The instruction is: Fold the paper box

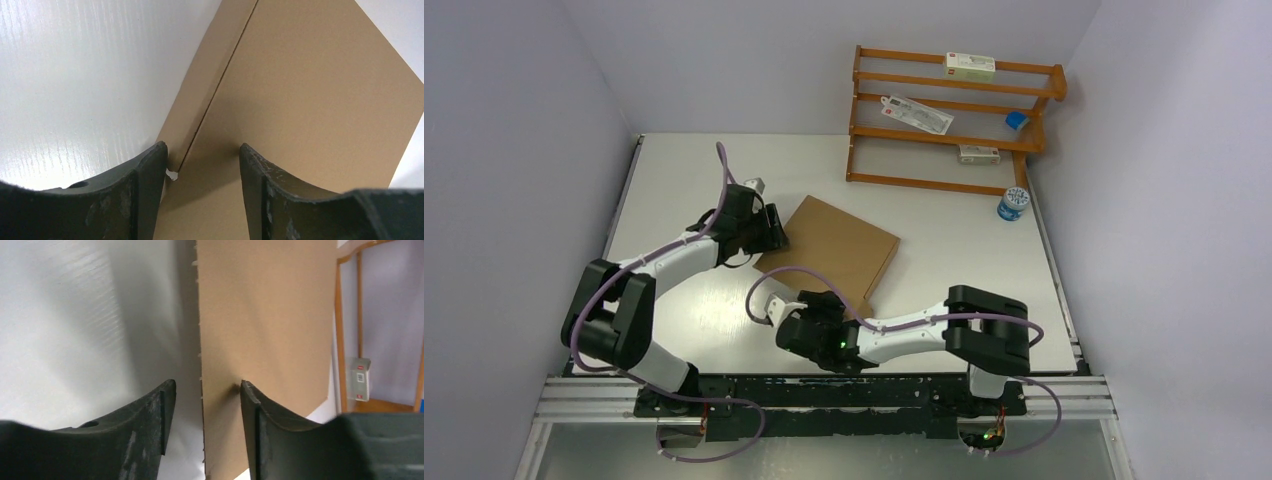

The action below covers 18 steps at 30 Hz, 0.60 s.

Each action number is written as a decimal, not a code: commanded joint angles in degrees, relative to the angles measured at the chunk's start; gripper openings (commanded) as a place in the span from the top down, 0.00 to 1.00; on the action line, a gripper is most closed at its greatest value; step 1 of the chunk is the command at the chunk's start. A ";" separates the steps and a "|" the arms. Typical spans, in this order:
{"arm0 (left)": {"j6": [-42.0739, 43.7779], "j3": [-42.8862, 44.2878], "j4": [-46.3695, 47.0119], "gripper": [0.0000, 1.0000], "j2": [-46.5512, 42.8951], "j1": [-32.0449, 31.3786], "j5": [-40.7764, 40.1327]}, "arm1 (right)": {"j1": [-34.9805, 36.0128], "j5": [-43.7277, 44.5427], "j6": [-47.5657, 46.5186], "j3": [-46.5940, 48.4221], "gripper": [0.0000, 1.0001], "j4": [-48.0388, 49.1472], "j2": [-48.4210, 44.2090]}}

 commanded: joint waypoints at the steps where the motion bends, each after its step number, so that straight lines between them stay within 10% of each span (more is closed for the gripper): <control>1: -0.37 -1.31 1.00 0.41 -2.30 0.30 1.56 | 0.41 7.52 -2.74 0.41 0.53 4.24 -0.51; 10: -0.67 0.86 -2.77 0.39 -8.97 0.34 2.71 | 0.10 10.61 -8.64 0.23 0.97 5.24 -9.69; 18: 2.22 6.91 -14.30 0.33 -24.85 0.43 -10.20 | -4.73 2.93 -9.73 2.70 1.00 0.04 -18.07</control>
